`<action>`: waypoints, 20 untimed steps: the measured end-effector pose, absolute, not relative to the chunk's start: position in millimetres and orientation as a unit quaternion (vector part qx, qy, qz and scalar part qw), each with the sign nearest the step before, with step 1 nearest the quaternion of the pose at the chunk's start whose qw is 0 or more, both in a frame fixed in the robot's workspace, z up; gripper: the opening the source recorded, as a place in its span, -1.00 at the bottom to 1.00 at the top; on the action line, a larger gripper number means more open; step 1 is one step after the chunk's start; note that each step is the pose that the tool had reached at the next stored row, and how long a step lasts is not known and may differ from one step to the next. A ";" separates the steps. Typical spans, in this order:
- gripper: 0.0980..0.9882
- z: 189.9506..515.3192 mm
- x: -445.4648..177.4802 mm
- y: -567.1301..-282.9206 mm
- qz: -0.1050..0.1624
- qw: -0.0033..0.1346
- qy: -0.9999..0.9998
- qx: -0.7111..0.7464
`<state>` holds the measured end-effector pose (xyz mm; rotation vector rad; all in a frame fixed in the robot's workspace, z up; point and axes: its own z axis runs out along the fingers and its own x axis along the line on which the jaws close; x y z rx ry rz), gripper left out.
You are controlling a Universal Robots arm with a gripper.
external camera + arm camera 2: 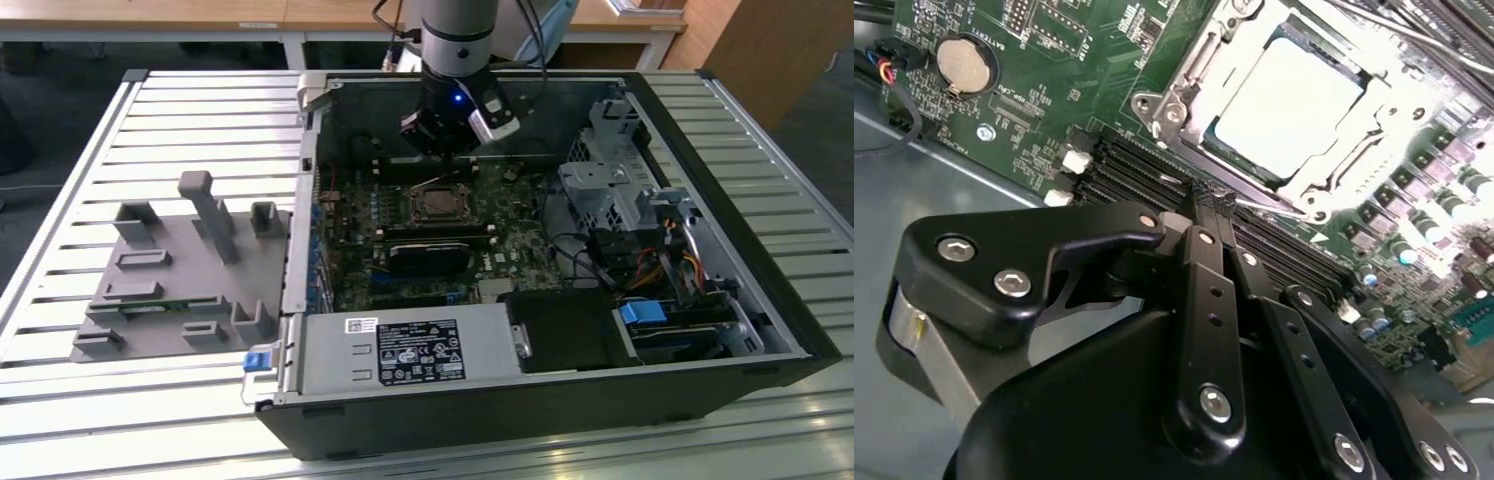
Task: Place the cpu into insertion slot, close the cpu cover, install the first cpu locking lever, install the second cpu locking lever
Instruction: 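Install the first cpu locking lever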
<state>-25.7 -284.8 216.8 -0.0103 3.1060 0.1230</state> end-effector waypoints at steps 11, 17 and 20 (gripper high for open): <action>-0.98 207.3 -22.3 -284.2 0.039 0.016 0.999 -0.003; -0.98 204.6 -21.4 -284.2 0.038 0.016 0.999 -0.003; -0.98 203.0 -21.1 -284.2 0.037 0.016 0.999 -0.003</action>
